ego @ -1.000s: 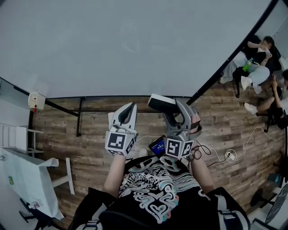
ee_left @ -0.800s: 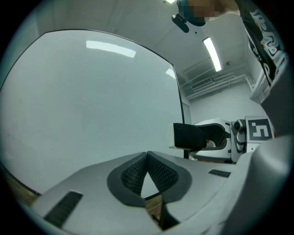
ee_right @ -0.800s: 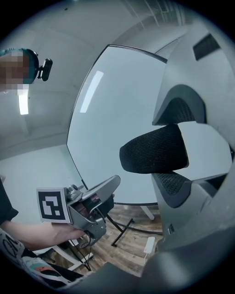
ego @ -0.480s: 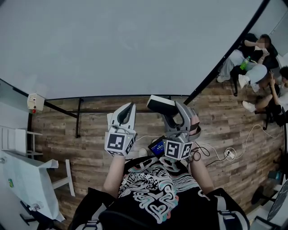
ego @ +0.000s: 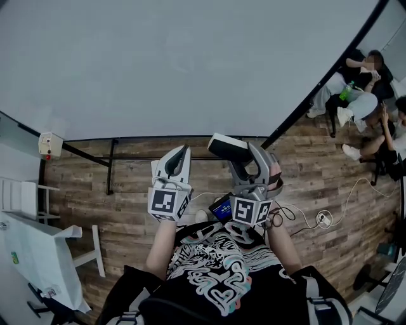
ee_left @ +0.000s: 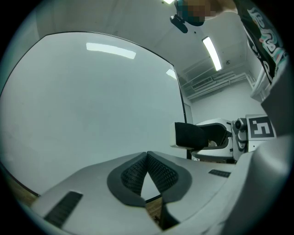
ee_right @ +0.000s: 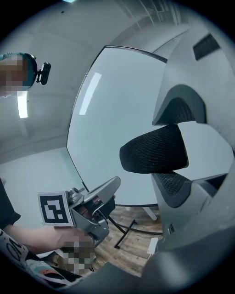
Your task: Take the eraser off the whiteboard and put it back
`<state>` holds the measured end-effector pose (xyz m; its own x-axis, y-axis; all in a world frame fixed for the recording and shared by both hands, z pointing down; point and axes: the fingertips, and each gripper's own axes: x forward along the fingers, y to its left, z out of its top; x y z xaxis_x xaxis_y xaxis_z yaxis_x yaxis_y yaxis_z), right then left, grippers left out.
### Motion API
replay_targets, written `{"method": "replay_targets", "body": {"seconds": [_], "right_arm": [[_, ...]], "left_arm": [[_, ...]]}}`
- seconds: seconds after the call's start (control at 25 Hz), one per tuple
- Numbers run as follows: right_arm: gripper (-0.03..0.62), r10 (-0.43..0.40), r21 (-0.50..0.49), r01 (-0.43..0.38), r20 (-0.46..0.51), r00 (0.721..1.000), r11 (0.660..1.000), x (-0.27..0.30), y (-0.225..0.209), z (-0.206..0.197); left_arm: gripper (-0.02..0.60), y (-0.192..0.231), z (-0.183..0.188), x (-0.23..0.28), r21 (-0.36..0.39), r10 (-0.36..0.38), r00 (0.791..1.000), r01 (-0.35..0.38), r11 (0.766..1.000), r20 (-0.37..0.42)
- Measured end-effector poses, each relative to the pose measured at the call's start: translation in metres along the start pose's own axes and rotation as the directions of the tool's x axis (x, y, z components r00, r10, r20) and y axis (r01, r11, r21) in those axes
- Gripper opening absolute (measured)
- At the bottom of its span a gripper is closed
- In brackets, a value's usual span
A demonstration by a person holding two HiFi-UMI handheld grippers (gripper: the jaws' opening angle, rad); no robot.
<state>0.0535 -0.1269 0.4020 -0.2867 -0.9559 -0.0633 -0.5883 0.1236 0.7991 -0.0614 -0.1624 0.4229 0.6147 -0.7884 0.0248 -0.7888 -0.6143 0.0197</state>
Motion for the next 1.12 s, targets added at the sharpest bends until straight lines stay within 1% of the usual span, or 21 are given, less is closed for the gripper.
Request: {"method": "replay_targets", "body": {"seconds": [0.2,0.48,0.88,1.12], "right_arm": [[0.324,0.003,-0.009,-0.003,-0.002,1.000,1.000,0.005,-0.002,-0.002],[0.324,-0.017,-0.020,0.017,-0.002,1.000,1.000,0.017,-0.011,-0.008],[0.324,-0.020,-0.028,0.020,-0.016,1.000,0.999,0.034,-0.015,-0.025],[0.324,-0.021,-0.025,0.021,-0.012,1.000,0.999,0.047,-0.020,-0.033]], "left_arm": [[0.020,0.003,0.004,0.006,0.004,0.006,1.000,-0.006,1.000,0.006],[0.020,0.010,0.008,0.016,0.029,0.024,0.999,-0.025,0.999,0.028],[0.020,0.017,0.003,0.034,0.033,0.030,0.999,-0.030,0.999,0.025],[0.021,0.024,0.005,0.046,0.050,0.052,0.998,-0.053,0.997,0.030]]}}
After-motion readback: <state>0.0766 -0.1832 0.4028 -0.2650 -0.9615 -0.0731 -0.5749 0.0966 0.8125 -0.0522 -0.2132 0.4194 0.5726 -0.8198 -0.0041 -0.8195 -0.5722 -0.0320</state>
